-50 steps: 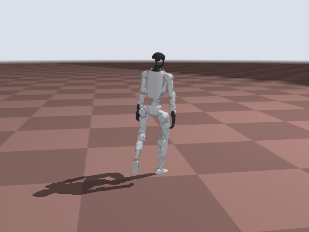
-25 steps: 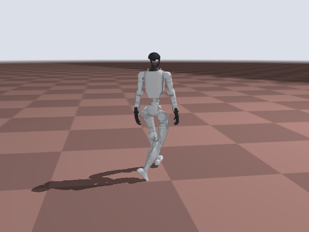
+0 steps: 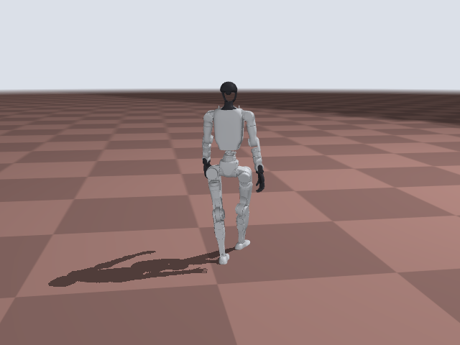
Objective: Upper body actions
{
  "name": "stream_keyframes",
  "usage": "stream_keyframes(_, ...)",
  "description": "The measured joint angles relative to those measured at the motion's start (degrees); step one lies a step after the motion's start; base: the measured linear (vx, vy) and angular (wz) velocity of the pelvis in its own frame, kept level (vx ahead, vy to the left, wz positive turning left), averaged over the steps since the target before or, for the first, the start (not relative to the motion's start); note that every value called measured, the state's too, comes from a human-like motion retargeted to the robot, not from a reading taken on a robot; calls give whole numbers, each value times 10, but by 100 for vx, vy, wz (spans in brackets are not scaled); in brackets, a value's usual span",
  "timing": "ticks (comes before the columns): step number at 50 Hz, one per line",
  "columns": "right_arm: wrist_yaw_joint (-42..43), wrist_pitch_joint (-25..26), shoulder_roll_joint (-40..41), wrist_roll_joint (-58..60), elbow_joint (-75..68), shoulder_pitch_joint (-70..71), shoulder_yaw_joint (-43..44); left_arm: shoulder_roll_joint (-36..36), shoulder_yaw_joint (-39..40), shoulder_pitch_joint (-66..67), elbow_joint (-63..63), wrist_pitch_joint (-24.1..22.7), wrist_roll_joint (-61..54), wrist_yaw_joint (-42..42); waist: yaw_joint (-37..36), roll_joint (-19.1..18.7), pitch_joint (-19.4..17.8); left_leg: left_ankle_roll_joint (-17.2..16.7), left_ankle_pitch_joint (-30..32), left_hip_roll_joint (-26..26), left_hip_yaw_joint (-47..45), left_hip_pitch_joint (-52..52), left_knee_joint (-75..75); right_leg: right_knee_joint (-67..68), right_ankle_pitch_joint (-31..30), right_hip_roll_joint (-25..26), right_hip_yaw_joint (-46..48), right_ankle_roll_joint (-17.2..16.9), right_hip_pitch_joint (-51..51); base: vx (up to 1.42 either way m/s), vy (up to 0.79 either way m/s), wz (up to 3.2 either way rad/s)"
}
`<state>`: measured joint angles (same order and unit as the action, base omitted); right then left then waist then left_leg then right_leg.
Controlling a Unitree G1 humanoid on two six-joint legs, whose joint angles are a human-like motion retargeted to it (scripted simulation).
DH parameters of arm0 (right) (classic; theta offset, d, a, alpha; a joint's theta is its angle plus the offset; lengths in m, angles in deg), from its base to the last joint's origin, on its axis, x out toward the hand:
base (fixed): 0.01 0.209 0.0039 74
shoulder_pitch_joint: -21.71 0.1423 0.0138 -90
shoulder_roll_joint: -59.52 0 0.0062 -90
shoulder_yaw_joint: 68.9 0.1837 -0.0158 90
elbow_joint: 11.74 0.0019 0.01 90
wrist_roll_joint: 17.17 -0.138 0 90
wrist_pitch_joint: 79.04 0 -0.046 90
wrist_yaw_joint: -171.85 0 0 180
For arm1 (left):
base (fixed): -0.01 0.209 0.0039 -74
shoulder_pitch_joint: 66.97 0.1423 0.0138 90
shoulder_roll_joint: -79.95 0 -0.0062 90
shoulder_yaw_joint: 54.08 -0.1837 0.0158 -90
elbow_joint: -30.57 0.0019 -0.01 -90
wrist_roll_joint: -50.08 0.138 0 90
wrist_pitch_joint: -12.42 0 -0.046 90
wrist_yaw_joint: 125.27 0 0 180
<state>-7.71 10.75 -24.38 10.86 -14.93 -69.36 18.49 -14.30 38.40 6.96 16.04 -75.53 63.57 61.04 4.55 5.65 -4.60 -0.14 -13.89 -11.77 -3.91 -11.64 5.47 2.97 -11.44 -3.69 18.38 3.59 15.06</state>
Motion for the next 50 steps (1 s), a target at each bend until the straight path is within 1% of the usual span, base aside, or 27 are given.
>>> stream_keyframes(2, -26, 13, 2, 23, 14, -4, 4, -4, 2, 26, 11, 0, -2, -3, 4, -2, 19, -31, 39, 1, -12, -7, 22, 21, -40, 0, 1, 1, -3, 60, -35, 18)
stream_keyframes(3, -38, 17, 3, 36, 25, -7, 4, -7, 5, 41, 20, -1, -3, -2, 8, -5, 25, -48, 70, 6, -21, -9, 39, 39, -34, 5, -48, 0, 2, 58, -40, 44)
stream_keyframes(5, -52, 17, 4, 60, 48, -11, 3, -13, 11, 66, 45, 1, -5, 3, 29, -9, 27, -70, 151, 21, -40, 0, 97, 61, -12, 0, -79, -14, -9, 55, -49, 68)
stream_keyframes(7, -59, 4, 3, 91, 85, -13, -4, -17, 21, 88, 89, 10, -8, 4, 36, 3, 14, -103, 255, 51, -99, 35, 210, 63, 22, -24, -57, -25, -48, 43, -46, 43)
stream_keyframes(8, -58, -4, 3, 102, 102, -15, -11, -15, 27, 94, 111, 14, -9, 7, 41, 10, 10, -114, 284, 56, -112, 54, 265, 62, 36, -38, -38, -29, -65, 37, -40, 45)
stream_keyframes(9, -55, -11, 1, 110, 116, -17, -21, -11, 30, 101, 128, 20, -8, 14, 48, 18, 6, -112, 294, 61, -119, 76, 319, 62, 48, -48, -30, -33, -80, 43, -42, 57)
stream_keyframes(10, -50, -17, -1, 116, 130, -19, -31, -5, 33, 107, 144, 27, -6, 22, 55, 26, 2, -104, 293, 65, -123, 100, 372, 63, 59, -56, -26, -36, -93, 51, -49, 32)
stream_keyframes(12, -35, -26, -2, 120, 142, -19, -44, -2, 40, 129, 152, 44, 8, 26, 40, 43, -10, -54, 257, 97, -181, 130, 432, 72, 78, -67, -40, -39, -112, 50, -49, -23)
stream_keyframes(13, -29, -28, -1, 122, 144, -18, -48, -2, 45, 140, 151, 48, 13, 23, 31, 49, -17, -33, 247, 111, -202, 143, 450, 73, 84, -70, -38, -40, -121, 44, -50, -60)
stream_keyframes(15, -20, -27, 3, 121, 144, -10, -54, -5, 59, 171, 144, 45, 13, 14, 7, 56, -29, -7, 220, 120, -230, 185, 454, 73, 97, -69, -45, -39, -134, 36, -48, -74)
stream_keyframes(20, -25, -24, 6, 100, 131, 1, -63, -29, 97, 239, 153, 37, -4, 27, -9, 25, -26, -22, 176, 83, -175, 276, 283, 57, 114, -29, -62, -41, -159, 33, -26, -57)
stream_keyframes(22, -26, -18, 6, 91, 122, 5, -63, -43, 114, 260, 169, 41, -7, 33, -19, 4, -24, -4, 172, 67, -130, 298, 164, 48, 122, -1, -79, -39, -173, 37, -12, -87)
stream_keyframes(25, -21, -15, 5, 76, 104, 13, -64, -59, 127, 281, 186, 43, -8, 38, -23, -9, -21, 52, 137, 72, -135, 315, 19, 32, 133, 19, -95, -39, -200, 48, -13, -69)
stream_keyframes(27, -19, -14, 3, 73, 93, 16, -64, -65, 129, 289, 185, 41, -1, 42, -23, -8, -21, 60, 121, 64, -134, 321, -42, 20, 140, 19, -100, -42, -219, 56, -14, -44)
stream_keyframes(29, -18, -10, 1, 76, 79, 16, -61, -70, 128, 297, 178, 36, 18, 50, -12, -10, -16, 58, 130, 63, -142, 325, -77, 10, 153, 19, -93, -51, -243, 54, -11, 1)
stream_keyframes(32, -10, -3, -3, 81, 53, 8, -55, -70, 126, 300, 165, 34, 51, 58, 5, -20, 10, 88, 172, 66, -140, 336, -48, 18, 178, 25, -90, -62, -252, 64, -8, 2)
stream_keyframes(33, -7, 2, -4, 78, 37, 4, -52, -69, 127, 298, 160, 38, 62, 57, -4, -22, 22, 96, 205, 70, -134, 338, -44, 29, 190, 27, -99, -65, -252, 76, -9, -61)
stream_keyframes(35, -5, 13, -5, 67, 11, -4, -47, -65, 127, 297, 149, 41, 69, 50, -15, -15, 31, 102, 223, 74, -138, 323, -36, 52, 202, 21, -106, -71, -259, 82, -9, -60)
stream_keyframes(37, -12, 26, -5, 51, -11, -8, -39, -58, 130, 291, 134, 41, 57, 47, -23, -1, 31, 103, 196, 58, -98, 302, -27, 90, 189, 9, -98, -71, -268, 63, -8, -68)
stream_keyframes(39, -26, 33, -1, 37, -17, -9, -32, -50, 135, 275, 119, 45, 37, 47, -42, 1, 23, 102, 182, 62, -105, 278, -32, 142, 152, 0, -86, -68, -267, 61, -9, -83)
stream_keyframes(40, -33, 34, 0, 30, -15, -8, -28, -47, 136, 264, 112, 49, 27, 47, -45, -1, 19, 100, 176, 67, -122, 267, -34, 170, 130, -4, -71, -69, -264, 53, -8, -145)
stream_keyframes(41, -42, 30, 0, 23, -10, -3, -26, -46, 143, 249, 104, 53, 12, 43, -82, -1, 6, 106, 175, 79, -167, 258, -37, 231, 107, -16, -89, -70, -244, 41, -5, -160)
stream_keyframes(42, -48, 24, 0, 18, -4, 1, -25, -44, 147, 235, 95, 56, -3, 38, -91, -5, 0, 106, 169, 85, -179, 247, -41, 282, 82, -26, -79, -71, -229, 28, -1, -25)
stream_keyframes(43, -53, 18, 0, 15, 5, 4, -21, -43, 147, 223, 85, 57, -20, 30, -45, -18, 6, 95, 154, 83, -124, 232, -47, 311, 54, -30, -15, -73, -223, 30, 1, 97)
stream_keyframes(45, -56, 9, -3, 18, 33, 12, -37, -44, 162, 203, 62, 47, -62, 22, -37, -35, 4, 93, 142, 96, -131, 215, -54, 399, 35, -36, 10, -64, -195, 34, 1, 11)
stream_keyframes(48, -47, 4, -1, 27, 75, 19, -45, -37, 165, 177, 36, 42, -93, 29, -22, -55, 3, 90, 132, 112, -145, 198, -59, 448, 81, -28, 46, -36, -162, 31, -3, -32)
stream_keyframes(50, -39, -6, 3, 23, 103, 22, -48, -30, 166, 158, 23, 43, -97, 32, -15, -59, -2, 87, 125, 115, -151, 191, -58, 437, 92, -6, 45, -40, -139, 18, -8, -2)
